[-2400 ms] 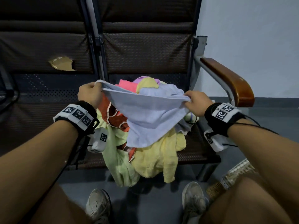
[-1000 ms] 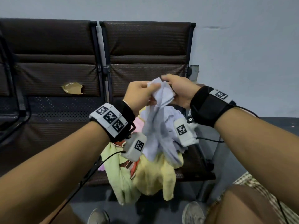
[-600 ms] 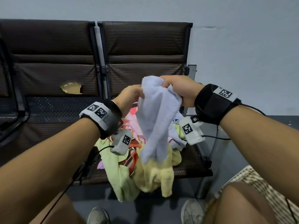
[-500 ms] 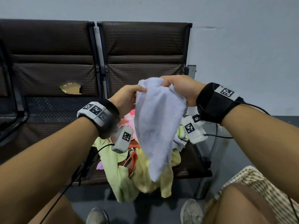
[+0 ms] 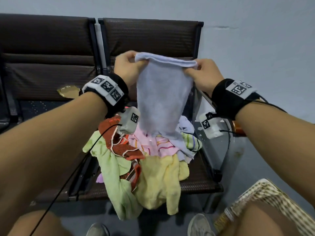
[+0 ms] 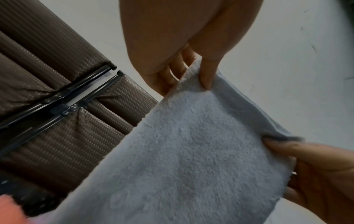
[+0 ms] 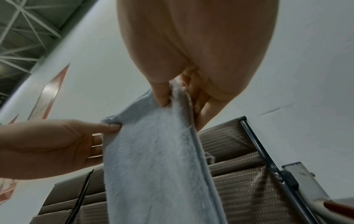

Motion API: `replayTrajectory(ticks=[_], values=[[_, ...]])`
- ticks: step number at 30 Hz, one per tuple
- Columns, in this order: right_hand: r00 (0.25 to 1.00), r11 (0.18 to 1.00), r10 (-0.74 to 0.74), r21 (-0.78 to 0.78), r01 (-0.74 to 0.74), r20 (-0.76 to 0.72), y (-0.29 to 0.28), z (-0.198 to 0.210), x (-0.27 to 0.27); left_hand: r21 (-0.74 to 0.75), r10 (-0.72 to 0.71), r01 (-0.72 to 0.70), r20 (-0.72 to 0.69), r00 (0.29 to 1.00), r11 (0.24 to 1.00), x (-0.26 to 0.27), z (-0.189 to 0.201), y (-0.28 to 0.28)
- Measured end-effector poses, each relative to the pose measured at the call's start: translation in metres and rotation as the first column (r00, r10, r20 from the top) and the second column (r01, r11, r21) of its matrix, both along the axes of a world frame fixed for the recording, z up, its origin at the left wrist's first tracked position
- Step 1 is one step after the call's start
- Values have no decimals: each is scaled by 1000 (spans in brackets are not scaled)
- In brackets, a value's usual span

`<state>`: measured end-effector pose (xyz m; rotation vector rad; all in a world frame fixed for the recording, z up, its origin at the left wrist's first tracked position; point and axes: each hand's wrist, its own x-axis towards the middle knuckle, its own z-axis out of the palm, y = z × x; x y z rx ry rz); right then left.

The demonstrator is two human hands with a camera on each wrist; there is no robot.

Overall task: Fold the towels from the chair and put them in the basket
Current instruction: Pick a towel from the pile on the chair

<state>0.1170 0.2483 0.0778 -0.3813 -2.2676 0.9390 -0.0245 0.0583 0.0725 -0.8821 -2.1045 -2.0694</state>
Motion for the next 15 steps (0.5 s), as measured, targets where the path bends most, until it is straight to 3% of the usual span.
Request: replayTrajectory(ticks=[2,4,8,10,12,15], values=[[997,998,57,5,-56,-43,0,-3,0,45,-59,58,14,998,997,-1,0,-8],[995,994,104,35,-104,5,0,-18,5,14,-106,105,63,992,994,2,-16,-19],[928,972,200,54,-228,315,-5,-77,26,-228,-146,201,236,961,953,21,-83,-45],[827,955,239,32,-296,508,-10,-110,40,-371,-181,292,305,935,881,33,-122,-57],[685,930,305,-50,-365,662,-17,-140,53,-532,-213,390,364,907,752,43,-156,-70],[468,852,520,-391,-349,715,-28,-174,67,-576,-268,598,557,786,557,53,-189,-85]])
